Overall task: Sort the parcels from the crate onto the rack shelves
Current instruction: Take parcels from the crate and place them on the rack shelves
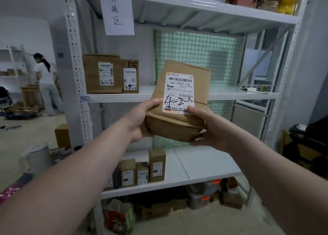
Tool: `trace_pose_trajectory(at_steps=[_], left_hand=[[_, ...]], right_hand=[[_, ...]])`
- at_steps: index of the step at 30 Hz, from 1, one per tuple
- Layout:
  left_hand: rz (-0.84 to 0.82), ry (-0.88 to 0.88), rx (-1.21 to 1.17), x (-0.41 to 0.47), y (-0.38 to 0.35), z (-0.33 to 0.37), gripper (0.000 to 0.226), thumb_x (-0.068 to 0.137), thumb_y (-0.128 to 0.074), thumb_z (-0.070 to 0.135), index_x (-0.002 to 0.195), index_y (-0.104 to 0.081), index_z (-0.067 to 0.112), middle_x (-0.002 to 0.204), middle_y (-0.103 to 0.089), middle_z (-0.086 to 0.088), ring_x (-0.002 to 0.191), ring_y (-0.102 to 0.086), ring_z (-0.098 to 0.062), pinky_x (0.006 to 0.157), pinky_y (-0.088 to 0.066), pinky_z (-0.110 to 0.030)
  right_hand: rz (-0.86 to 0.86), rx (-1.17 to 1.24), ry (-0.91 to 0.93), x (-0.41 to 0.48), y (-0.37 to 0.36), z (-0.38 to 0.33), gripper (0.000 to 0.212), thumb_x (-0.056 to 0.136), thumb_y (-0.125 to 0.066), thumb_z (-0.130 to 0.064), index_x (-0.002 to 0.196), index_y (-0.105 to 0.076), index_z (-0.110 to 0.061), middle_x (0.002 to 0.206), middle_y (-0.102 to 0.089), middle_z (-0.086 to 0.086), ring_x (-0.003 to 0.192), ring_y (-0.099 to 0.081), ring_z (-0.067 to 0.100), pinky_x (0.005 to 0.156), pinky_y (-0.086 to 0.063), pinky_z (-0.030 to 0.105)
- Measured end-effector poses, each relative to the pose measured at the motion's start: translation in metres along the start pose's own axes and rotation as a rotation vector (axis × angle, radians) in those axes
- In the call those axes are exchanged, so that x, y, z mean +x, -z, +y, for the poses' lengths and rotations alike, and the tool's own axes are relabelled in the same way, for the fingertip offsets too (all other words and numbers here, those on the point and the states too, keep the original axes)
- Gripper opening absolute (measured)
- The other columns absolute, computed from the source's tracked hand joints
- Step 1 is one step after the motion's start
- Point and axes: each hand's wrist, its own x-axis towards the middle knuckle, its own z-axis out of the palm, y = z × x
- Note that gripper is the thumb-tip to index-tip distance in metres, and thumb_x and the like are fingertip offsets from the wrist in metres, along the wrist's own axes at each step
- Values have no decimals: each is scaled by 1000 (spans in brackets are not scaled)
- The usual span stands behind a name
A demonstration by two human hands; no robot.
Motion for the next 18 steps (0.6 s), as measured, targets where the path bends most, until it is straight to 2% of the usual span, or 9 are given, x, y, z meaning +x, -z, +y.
trace_pose_trajectory(at_steps=[3,6,8,11,13,15,16,17,18], left_hand=[[-4,-44,28,39,9,7,26,86,-54,45,81,-65,22,60,-65,5,62,-56,-13,62,-41,-26],[21,-104,11,85,25,7,25,85,-56,45,102,-61,27,71,-65,5,64,-56,-12,60,-38,-26],[61,-149,21,118,37,9,38,83,-60,45,117,-54,27,89,-66,3,80,-56,-14,69,-38,-32],[126,-190,99,167,51,19,46,84,-61,46,125,-47,32,112,-63,5,103,-52,-16,90,-34,-41],[131,-228,190,197,58,28,48,85,-60,47,129,-45,33,121,-60,8,109,-51,-13,95,-34,-41],[110,-305,247,225,63,36,46,88,-59,42,130,-44,30,121,-60,9,100,-54,-4,83,-38,-24],[109,-336,273,238,66,37,49,88,-60,43,132,-43,29,122,-59,9,98,-55,-1,79,-39,-20],[118,-360,310,251,67,35,58,84,-63,50,133,-43,29,126,-57,8,102,-56,-3,84,-42,-22],[130,-366,353,263,68,30,71,75,-66,61,134,-43,31,130,-54,7,111,-55,-8,96,-43,-30]], right_hand=[[15,-64,52,38,5,-14,57,74,-71,-53,127,-51,-43,125,-62,-2,99,-65,29,71,-54,36],[47,-147,119,88,9,-24,47,82,-69,-47,125,-49,-43,116,-64,-4,101,-64,25,82,-55,41],[69,-161,162,126,9,-28,50,83,-69,-43,127,-47,-42,112,-66,-7,102,-64,22,89,-51,46],[100,-136,206,182,6,-32,53,82,-71,-38,128,-45,-43,110,-68,-11,102,-63,18,95,-45,49],[110,-105,233,216,8,-33,54,83,-72,-36,128,-43,-45,110,-68,-14,103,-62,16,95,-44,49],[129,-84,275,247,12,-32,52,83,-71,-35,127,-45,-44,105,-68,-18,100,-63,13,94,-45,46],[141,-75,310,261,14,-32,50,84,-71,-34,126,-45,-43,100,-69,-21,95,-64,9,89,-47,40],[155,-64,346,274,15,-30,50,84,-71,-32,126,-46,-42,97,-70,-22,89,-65,4,81,-46,32],[166,-55,377,286,16,-28,52,84,-72,-29,128,-46,-40,98,-70,-21,85,-66,0,75,-46,26]])
